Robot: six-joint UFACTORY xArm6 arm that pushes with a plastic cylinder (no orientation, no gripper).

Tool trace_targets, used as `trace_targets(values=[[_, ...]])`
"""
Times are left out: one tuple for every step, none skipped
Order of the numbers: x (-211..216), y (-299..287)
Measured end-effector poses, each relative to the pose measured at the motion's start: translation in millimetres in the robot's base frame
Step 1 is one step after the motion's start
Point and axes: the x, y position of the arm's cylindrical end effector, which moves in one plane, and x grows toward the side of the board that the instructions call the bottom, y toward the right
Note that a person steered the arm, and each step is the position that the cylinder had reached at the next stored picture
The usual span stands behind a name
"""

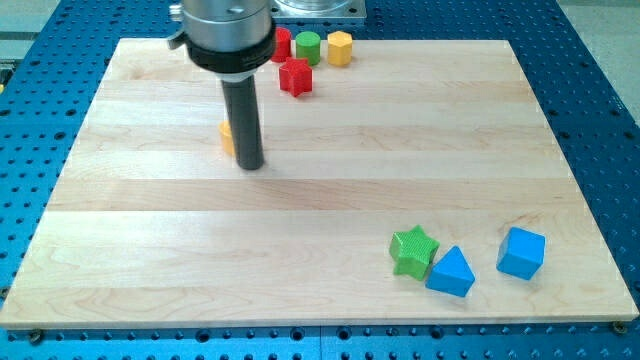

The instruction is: Push the heart into the red star

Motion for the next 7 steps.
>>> trace_targets(values=[[-21.3, -28.6], [-49.8, 20.3], [-83.2, 25.1], [-91.4, -22.3], [-93.0, -12.0], [-93.5, 0.6], [-93.5, 12.3]])
